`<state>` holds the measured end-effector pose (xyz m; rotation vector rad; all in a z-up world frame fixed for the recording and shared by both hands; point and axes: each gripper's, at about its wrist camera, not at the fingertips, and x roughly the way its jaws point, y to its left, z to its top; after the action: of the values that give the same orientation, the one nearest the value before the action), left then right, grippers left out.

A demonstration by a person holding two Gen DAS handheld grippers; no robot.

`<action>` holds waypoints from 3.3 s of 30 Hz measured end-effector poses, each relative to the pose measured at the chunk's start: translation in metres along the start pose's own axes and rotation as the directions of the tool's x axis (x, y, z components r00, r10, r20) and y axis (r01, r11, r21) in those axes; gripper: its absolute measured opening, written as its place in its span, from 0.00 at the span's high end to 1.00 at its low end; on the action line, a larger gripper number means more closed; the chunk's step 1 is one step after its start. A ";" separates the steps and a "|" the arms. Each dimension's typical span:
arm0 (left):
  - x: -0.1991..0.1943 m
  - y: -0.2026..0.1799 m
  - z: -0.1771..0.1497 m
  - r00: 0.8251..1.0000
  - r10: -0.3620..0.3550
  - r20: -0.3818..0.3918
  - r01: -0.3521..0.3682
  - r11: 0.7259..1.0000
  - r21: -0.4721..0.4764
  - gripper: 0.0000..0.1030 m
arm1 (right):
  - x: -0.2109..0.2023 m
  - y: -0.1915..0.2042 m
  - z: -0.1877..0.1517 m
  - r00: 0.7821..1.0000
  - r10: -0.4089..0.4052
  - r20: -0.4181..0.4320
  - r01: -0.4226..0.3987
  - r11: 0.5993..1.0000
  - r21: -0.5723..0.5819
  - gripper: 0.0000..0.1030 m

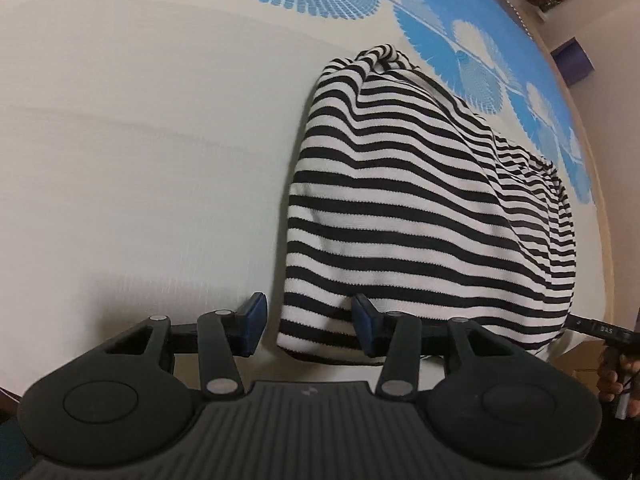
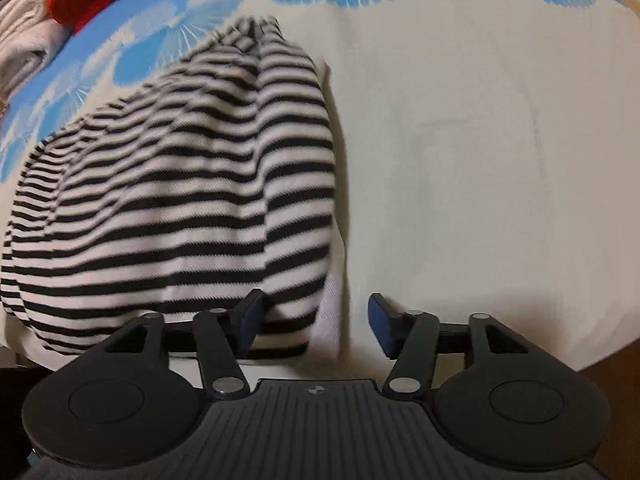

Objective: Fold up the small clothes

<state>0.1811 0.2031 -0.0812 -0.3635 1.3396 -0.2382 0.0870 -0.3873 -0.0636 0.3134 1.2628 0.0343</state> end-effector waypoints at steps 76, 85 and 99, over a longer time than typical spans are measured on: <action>0.055 -0.079 0.130 0.931 0.223 0.289 -0.275 0.949 0.157 0.60 | 0.050 0.062 0.120 0.905 -0.259 0.338 0.315 0.942 -0.119 0.90; 0.026 -0.110 0.062 0.979 -0.082 0.189 -0.035 0.838 0.545 0.59 | -0.021 0.072 0.060 0.915 0.149 0.374 0.004 0.926 -0.378 0.75; 0.070 -0.168 -0.020 0.989 0.090 0.121 -0.151 0.629 0.762 0.59 | 0.005 0.088 0.002 0.991 0.095 0.094 -0.026 0.826 -0.563 0.72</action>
<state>0.1833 0.0203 -0.0830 0.4540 1.0620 -0.6542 0.1030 -0.3030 -0.0454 -0.1577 1.0679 0.4325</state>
